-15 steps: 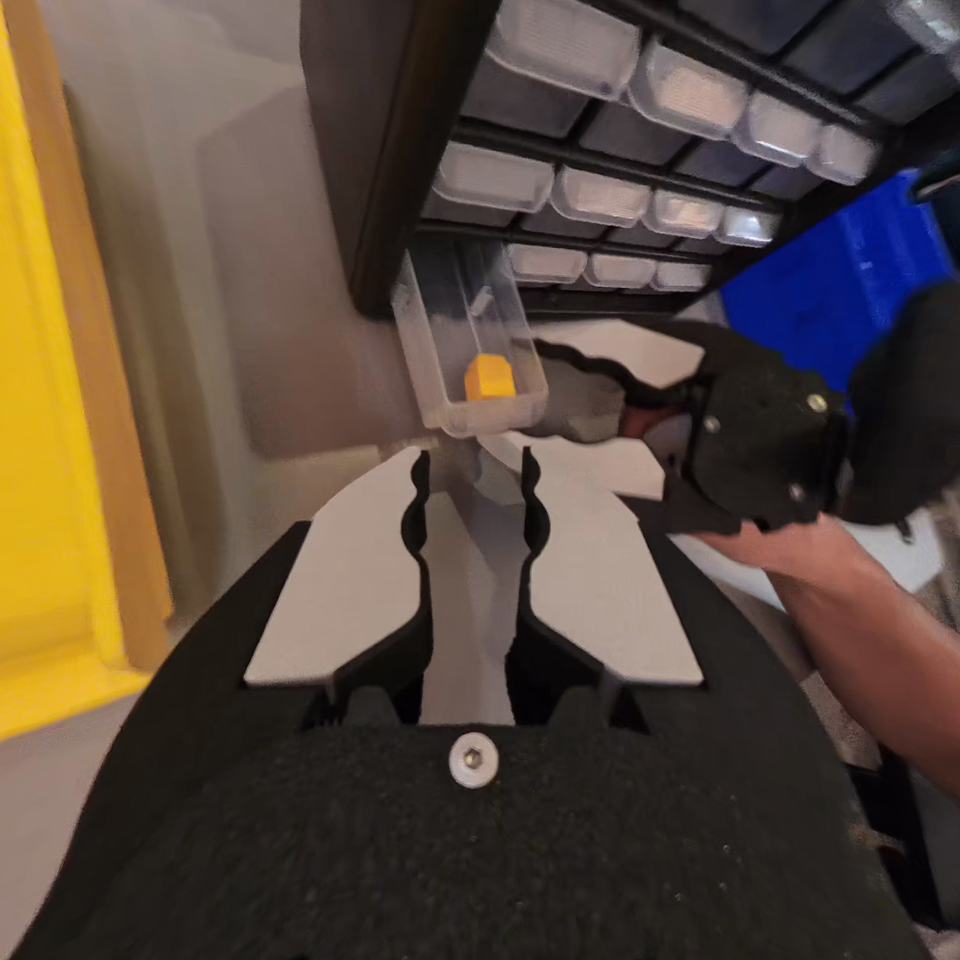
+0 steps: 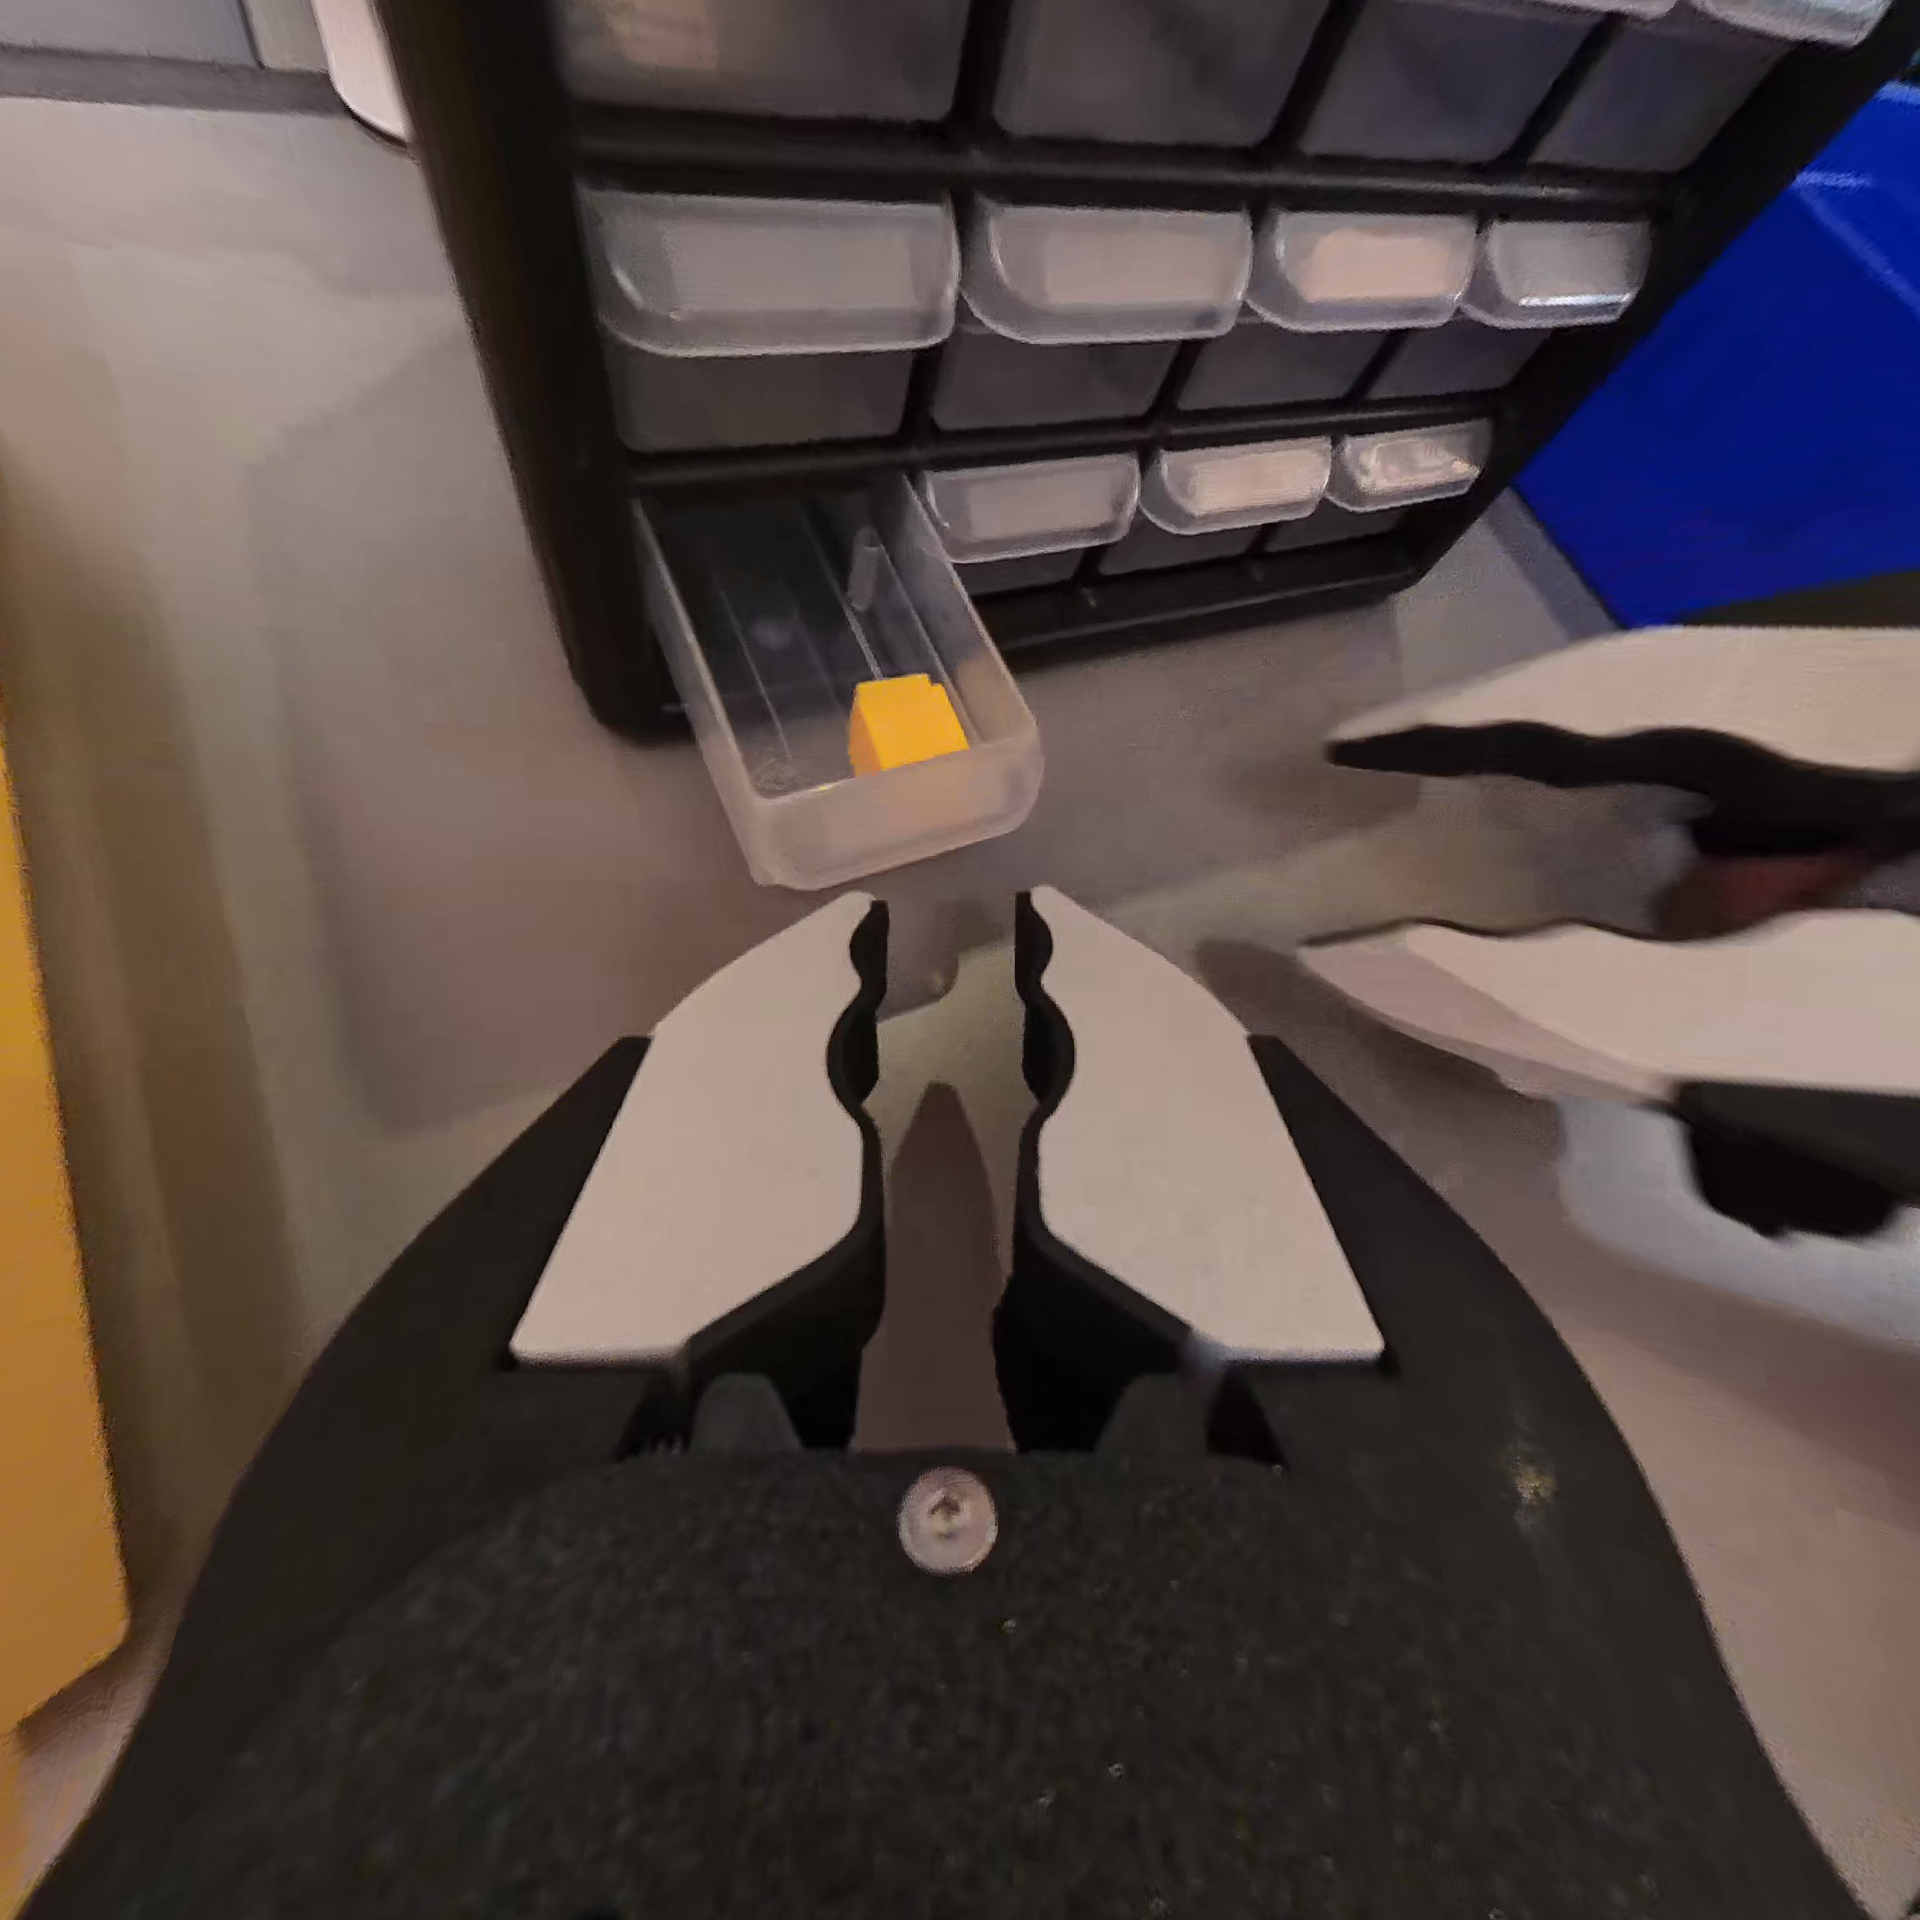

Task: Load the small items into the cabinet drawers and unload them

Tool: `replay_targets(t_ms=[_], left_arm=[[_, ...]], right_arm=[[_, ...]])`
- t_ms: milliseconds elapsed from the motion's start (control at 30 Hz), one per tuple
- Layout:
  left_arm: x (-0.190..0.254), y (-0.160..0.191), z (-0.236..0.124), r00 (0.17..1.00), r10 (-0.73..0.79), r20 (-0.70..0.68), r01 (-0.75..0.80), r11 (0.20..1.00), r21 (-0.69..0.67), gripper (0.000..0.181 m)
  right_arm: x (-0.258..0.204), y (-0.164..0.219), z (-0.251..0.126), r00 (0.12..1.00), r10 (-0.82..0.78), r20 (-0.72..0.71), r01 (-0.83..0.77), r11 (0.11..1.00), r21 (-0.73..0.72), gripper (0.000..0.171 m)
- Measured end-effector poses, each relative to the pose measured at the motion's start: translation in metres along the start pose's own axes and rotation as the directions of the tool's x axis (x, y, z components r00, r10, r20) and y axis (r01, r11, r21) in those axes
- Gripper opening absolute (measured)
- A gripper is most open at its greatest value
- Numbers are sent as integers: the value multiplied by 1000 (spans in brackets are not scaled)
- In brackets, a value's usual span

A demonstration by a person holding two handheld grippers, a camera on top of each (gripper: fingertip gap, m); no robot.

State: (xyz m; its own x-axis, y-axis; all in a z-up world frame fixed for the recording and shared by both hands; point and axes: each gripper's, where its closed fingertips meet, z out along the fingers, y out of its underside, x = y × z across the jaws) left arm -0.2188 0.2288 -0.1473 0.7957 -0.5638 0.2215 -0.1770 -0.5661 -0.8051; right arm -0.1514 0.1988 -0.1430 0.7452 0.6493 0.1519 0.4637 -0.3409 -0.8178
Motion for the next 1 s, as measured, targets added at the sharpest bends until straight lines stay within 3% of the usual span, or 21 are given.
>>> replay_targets(t_ms=[267, 533, 600, 767, 867, 1000], left_arm=[[-10, -15, 35, 989, 65, 134, -60, 997, -45, 21], [-22, -38, 62, 988, 10, 151, -2, 999, -52, 15], [-21, -32, 62, 989, 7, 151, 2, 998, -57, 24], [9, 0, 17, 998, 5, 60, -2, 999, -50, 29], [26, 13, -32, 998, 58, 22, -59, 997, 54, 52], [12, 32, -73, 982, 139, 126, -159, 972, 170, 67]], right_arm=[[-2, 22, -82, 995, 26, -98, -7, 983, 185, 41], [-6, 35, -96, 990, 107, -90, -80, 963, 259, 39], [-4, 33, -101, 986, 133, -100, -97, 949, 301, 38], [3, 33, -112, 980, 116, -159, -54, 936, 348, 38], [7, 37, -112, 979, 130, -160, -66, 933, 355, 36], [16, 40, -112, 967, 223, -120, -168, 918, 358, 36]])
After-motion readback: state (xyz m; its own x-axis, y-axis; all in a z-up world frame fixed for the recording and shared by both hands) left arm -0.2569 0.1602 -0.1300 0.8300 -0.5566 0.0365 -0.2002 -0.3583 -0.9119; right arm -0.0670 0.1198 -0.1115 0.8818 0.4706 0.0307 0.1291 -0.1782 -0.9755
